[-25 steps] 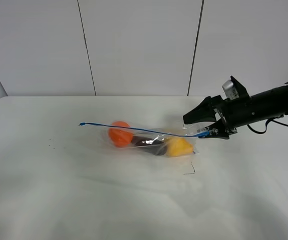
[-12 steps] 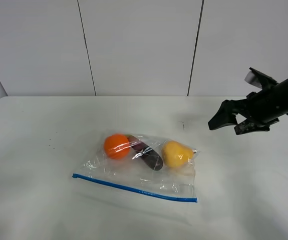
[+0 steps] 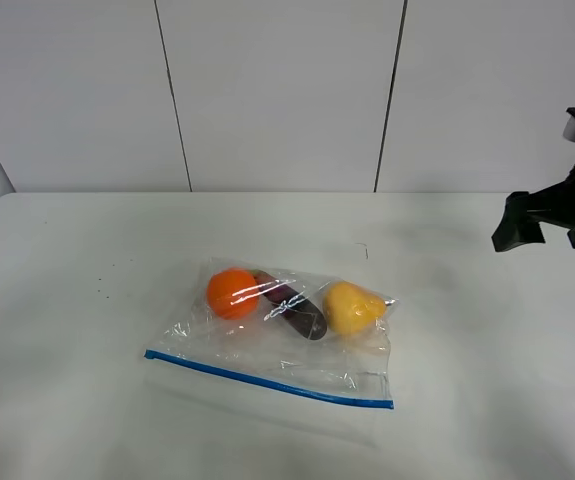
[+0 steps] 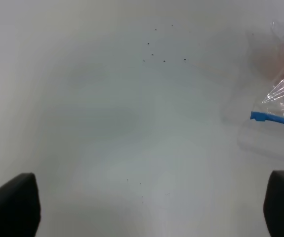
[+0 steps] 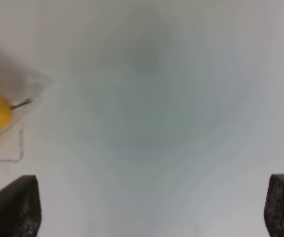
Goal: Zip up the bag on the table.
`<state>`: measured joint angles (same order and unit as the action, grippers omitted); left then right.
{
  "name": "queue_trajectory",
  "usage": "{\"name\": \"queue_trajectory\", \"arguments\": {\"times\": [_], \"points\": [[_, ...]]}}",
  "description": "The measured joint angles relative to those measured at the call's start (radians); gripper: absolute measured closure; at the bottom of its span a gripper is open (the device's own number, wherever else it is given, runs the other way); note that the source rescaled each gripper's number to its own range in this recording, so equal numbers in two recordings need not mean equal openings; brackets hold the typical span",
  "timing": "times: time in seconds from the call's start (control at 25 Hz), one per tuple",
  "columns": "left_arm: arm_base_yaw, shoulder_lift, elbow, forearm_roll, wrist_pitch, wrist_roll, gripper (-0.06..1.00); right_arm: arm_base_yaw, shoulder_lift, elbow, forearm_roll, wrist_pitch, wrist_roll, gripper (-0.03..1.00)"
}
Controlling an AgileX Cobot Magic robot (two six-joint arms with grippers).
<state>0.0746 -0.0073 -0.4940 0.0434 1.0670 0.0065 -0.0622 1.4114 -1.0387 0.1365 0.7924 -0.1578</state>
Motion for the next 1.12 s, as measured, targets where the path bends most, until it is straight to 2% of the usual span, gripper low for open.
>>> {"name": "queue_trajectory", "arguments": {"times": [0.16, 0.64, 1.12], "points": [[0.0, 0.0, 0.0, 0.0, 0.0, 0.0, 0.01, 0.0, -0.067, 0.0, -0.042, 0.001, 0.038, -0.03], [0.0, 0.0, 0.0, 0.0, 0.0, 0.0, 0.01, 0.0, -0.265, 0.005, -0.046, 0.037, 0.043, -0.03], [0.0, 0.0, 0.0, 0.0, 0.0, 0.001, 0.01, 0.0, -0.383, 0.031, -0.045, 0.068, -0.036, -0.03]]}}
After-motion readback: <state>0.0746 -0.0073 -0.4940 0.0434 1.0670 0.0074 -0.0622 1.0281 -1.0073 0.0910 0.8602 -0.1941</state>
